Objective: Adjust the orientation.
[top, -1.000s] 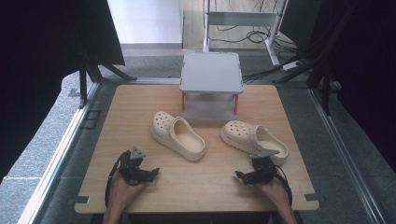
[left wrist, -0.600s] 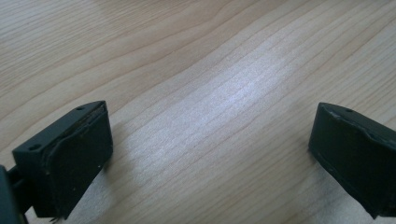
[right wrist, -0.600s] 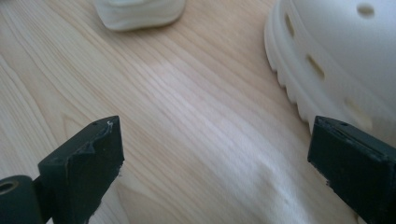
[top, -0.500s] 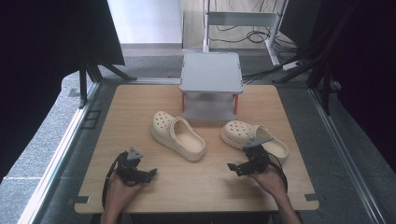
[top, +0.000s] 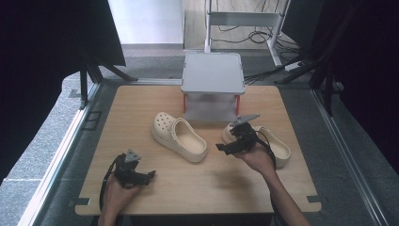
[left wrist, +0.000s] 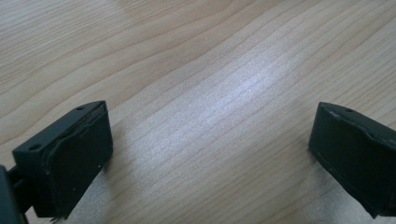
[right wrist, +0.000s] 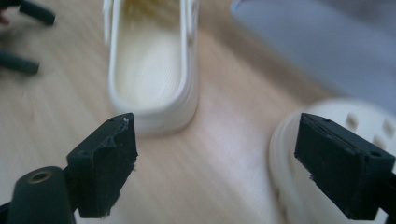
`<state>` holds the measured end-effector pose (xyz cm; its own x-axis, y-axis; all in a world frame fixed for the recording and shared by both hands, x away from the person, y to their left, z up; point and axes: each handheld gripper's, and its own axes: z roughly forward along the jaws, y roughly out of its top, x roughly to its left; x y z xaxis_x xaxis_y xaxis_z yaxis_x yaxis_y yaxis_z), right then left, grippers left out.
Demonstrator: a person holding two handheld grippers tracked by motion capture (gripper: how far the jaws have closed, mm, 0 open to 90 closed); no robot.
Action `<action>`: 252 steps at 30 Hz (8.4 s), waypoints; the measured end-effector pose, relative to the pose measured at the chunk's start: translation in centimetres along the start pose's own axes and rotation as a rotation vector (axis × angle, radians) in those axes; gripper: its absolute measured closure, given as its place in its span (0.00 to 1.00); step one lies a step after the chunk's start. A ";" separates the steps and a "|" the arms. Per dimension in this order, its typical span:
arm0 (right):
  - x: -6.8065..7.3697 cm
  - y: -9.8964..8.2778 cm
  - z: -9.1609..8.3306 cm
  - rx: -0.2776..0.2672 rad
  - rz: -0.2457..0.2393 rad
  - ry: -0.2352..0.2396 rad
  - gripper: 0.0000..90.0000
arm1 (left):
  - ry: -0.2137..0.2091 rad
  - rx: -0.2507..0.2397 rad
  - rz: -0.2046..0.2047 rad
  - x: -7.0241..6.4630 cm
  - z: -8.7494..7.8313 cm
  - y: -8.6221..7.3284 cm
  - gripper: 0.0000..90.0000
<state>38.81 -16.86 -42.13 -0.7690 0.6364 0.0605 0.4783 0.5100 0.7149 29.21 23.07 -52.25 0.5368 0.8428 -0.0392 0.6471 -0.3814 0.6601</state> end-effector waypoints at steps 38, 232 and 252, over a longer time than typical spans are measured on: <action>1.3 9.3 15.0 0.218 0.049 0.104 0.84 | 0.007 0.002 -0.004 0.2 -0.2 -0.2 0.00; 0.6 0.1 0.6 0.181 -0.011 0.010 0.83 | 0.019 0.001 -0.016 0.1 -0.1 -0.2 0.00; 1.8 -3.2 2.8 0.171 -0.094 0.033 0.83 | 0.018 0.003 -0.014 0.1 -0.1 -0.2 0.00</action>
<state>37.09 -15.76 -46.24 -0.8258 0.5634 0.0242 0.4668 0.6589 0.5899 29.07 23.23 -52.25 0.5173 0.8551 -0.0349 0.6562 -0.3701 0.6576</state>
